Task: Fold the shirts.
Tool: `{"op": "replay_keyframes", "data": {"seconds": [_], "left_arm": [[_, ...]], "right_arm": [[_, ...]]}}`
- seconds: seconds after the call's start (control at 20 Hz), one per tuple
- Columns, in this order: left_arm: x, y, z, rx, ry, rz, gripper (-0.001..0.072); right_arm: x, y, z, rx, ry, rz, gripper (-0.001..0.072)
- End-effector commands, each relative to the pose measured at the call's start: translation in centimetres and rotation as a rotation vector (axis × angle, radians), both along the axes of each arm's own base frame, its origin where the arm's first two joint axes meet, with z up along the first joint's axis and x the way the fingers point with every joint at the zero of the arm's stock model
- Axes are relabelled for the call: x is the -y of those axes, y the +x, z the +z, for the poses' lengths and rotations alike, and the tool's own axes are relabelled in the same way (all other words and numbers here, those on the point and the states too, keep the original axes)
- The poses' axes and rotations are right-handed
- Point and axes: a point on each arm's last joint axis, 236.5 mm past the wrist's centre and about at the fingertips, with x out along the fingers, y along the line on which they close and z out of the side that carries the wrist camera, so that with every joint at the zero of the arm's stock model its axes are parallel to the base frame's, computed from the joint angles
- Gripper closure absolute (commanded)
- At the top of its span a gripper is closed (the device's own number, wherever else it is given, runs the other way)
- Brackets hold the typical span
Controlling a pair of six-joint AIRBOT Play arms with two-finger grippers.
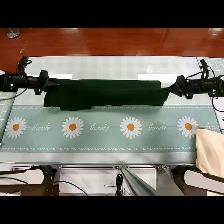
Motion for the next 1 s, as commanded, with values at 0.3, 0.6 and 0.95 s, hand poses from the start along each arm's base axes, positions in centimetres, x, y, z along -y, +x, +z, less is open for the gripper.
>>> {"op": "replay_keyframes", "data": {"seconds": [0.3,0.6,0.95], "left_arm": [[-1.0,5.5,-5.2,-0.081,0.005,0.029,0.0679],[-1.3,3.9,-3.6,-0.068,0.076,-0.162,0.0007],[-17.2,-3.4,-0.2,-0.278,0.51,-0.044,0.0008]], "right_arm": [[-0.6,4.2,-4.9,-0.073,0.093,-0.044,0.0694],[-0.5,5.7,-3.5,-0.013,0.129,-0.004,0.0089],[8.5,0.8,-3.5,-0.151,-0.025,0.011,0.0089]]}}
